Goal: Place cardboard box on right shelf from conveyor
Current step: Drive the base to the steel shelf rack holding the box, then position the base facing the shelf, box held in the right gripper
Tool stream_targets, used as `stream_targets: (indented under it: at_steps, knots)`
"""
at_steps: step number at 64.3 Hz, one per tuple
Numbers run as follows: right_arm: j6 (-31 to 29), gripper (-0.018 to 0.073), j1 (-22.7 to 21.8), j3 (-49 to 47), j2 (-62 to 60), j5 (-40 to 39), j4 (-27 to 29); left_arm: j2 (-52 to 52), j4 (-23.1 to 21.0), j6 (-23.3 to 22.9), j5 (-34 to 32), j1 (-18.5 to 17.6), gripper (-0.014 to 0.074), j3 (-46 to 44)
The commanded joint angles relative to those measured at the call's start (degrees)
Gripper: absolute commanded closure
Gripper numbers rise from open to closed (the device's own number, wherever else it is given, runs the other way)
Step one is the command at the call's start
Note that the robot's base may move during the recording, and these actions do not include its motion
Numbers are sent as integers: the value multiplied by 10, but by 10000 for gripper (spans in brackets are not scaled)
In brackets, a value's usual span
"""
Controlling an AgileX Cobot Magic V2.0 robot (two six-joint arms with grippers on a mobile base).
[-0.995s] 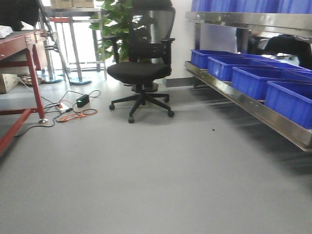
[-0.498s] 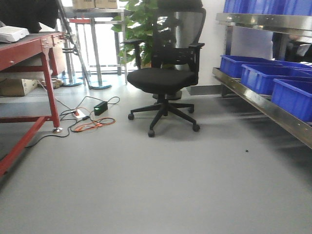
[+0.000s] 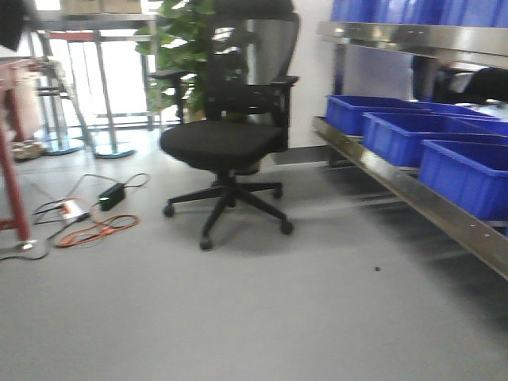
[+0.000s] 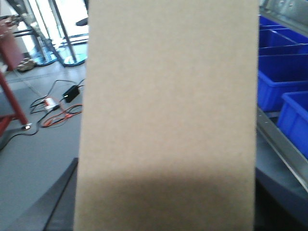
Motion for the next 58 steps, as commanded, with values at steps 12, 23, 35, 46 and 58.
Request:
stream_targets:
  at_steps: [12,23,35,46,58]
  knots:
    - [-5,398,-2,-16,7,-57,-12,-8,-3,-3,-48,0,715,-2]
    - [-5,398,-2,-16,7,-57,-12,-8,-3,-3,-48,0,715,-2]
    - [-5,398,-2,-16,7,-57,-12,-8,-3,-3,-48,0,715,-2]
    - [-5,398,-2,-16,7,-57,-12,-8,-3,-3,-48,0,715,-2]
    - [-5,398,-2,-16,7,-57,-12,-8,-3,-3,-48,0,715,-2]
